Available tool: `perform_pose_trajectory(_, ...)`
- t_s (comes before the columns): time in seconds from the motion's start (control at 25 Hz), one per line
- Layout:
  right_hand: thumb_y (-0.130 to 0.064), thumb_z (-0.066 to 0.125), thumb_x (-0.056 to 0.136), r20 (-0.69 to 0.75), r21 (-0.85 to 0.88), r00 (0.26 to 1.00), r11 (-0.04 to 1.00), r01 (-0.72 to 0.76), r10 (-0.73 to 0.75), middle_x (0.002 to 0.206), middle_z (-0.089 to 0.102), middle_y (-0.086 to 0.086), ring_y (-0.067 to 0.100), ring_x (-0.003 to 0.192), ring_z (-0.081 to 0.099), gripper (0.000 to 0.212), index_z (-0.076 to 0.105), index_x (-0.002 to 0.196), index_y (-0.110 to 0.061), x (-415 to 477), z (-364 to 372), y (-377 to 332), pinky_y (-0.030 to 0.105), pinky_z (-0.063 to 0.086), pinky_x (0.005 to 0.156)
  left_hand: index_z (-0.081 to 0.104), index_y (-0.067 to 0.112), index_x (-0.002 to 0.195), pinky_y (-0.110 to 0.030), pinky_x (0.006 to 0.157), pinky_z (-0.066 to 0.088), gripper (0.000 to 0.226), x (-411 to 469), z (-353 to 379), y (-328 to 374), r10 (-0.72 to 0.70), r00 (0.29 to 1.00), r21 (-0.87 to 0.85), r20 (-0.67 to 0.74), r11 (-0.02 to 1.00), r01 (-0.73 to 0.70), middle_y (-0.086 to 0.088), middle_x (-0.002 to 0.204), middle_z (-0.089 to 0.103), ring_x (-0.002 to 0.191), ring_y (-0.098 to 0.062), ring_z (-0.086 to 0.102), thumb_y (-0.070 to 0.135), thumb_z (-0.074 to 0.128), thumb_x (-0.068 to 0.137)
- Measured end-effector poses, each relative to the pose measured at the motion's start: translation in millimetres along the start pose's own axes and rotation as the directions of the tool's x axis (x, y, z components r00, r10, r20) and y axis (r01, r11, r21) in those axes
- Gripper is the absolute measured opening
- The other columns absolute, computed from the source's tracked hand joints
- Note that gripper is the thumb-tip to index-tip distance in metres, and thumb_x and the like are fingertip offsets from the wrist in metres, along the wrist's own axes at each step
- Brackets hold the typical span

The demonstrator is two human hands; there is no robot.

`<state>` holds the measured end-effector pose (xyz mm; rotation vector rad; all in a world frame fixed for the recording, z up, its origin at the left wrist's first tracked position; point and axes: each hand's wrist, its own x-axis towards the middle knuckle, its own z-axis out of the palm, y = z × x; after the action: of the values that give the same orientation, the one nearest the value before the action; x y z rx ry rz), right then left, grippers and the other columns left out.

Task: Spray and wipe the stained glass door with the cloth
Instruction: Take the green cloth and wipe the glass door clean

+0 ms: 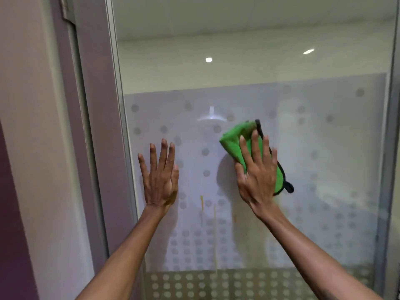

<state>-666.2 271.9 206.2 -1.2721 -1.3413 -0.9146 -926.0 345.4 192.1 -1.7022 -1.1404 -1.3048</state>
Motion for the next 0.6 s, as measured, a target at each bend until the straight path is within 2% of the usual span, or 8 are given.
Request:
perform_pose_trajectory(0.08,-0.037,0.048,0.098,-0.024,0.033,1.000,0.999,0.009,-0.008,0.169,0.021,0.004,0.030,0.157,0.016,0.064,0.031,0.159,-0.029,35.8,2.4,-25.4,0.052,0.019,0.126,0.005,0.023,0.164,-0.060,0.126,-0.005,0.062,0.6,1.1,0.0,0.003,1.000,0.008,-0.010,1.000,-0.003,0.004,0.172,0.004,0.160,-0.028,-0.003,0.035,0.027,0.107)
perform_pose_trajectory(0.2,-0.043,0.049,0.097,0.005,-0.018,0.975,0.975,0.221,-0.221,0.170,0.022,0.000,0.029,0.158,0.015,0.065,0.029,0.159,-0.033,32.8,20.2,-48.4,0.050,0.017,0.126,0.005,0.024,0.164,-0.062,0.126,-0.002,0.060,1.8,3.2,-0.7,-0.001,1.000,0.000,-0.015,1.000,0.001,0.006,0.172,0.003,0.160,-0.028,-0.002,0.035,0.024,0.108)
perform_pose_trajectory(0.28,-0.041,0.052,0.096,0.049,-0.016,0.937,0.937,0.348,-0.347,0.170,0.021,0.000,0.029,0.158,0.013,0.068,0.029,0.159,-0.033,-10.8,34.9,-48.5,0.051,0.015,0.127,0.006,0.023,0.164,-0.061,0.126,-0.002,0.058,2.1,5.4,-2.5,0.007,1.000,-0.004,-0.022,1.000,-0.007,0.005,0.172,0.004,0.160,-0.028,-0.001,0.036,0.020,0.109)
perform_pose_trajectory(0.4,-0.041,0.055,0.096,0.114,0.007,0.888,0.894,0.448,-0.446,0.170,0.021,-0.001,0.030,0.158,0.014,0.067,0.031,0.158,-0.032,-97.4,50.6,-40.2,0.052,0.013,0.127,0.008,0.023,0.164,-0.060,0.126,-0.002,0.058,1.5,7.3,-4.6,0.022,0.999,-0.010,-0.033,1.000,-0.022,0.005,0.172,0.005,0.160,-0.029,0.002,0.037,0.017,0.109)
perform_pose_trajectory(0.48,-0.041,0.053,0.098,0.178,0.023,0.821,0.836,0.548,-0.543,0.170,0.021,-0.002,0.030,0.158,0.015,0.066,0.030,0.159,-0.032,-138.8,57.0,-31.8,0.052,0.012,0.127,0.007,0.024,0.164,-0.060,0.126,-0.003,0.057,1.4,6.3,-2.5,0.024,0.999,0.003,-0.040,1.000,-0.024,0.006,0.172,0.003,0.160,-0.029,0.002,0.037,0.017,0.109)
perform_pose_trajectory(0.6,-0.035,0.050,0.101,0.278,0.094,0.682,0.725,0.682,-0.677,0.170,0.020,-0.005,0.028,0.158,0.014,0.063,0.028,0.160,-0.031,-166.9,49.7,-12.6,0.051,0.009,0.128,0.010,0.024,0.164,-0.061,0.126,-0.002,0.058,2.5,2.8,-2.8,0.020,1.000,0.011,-0.021,1.000,-0.019,0.004,0.172,0.007,0.159,-0.025,-0.003,0.036,0.022,0.109)
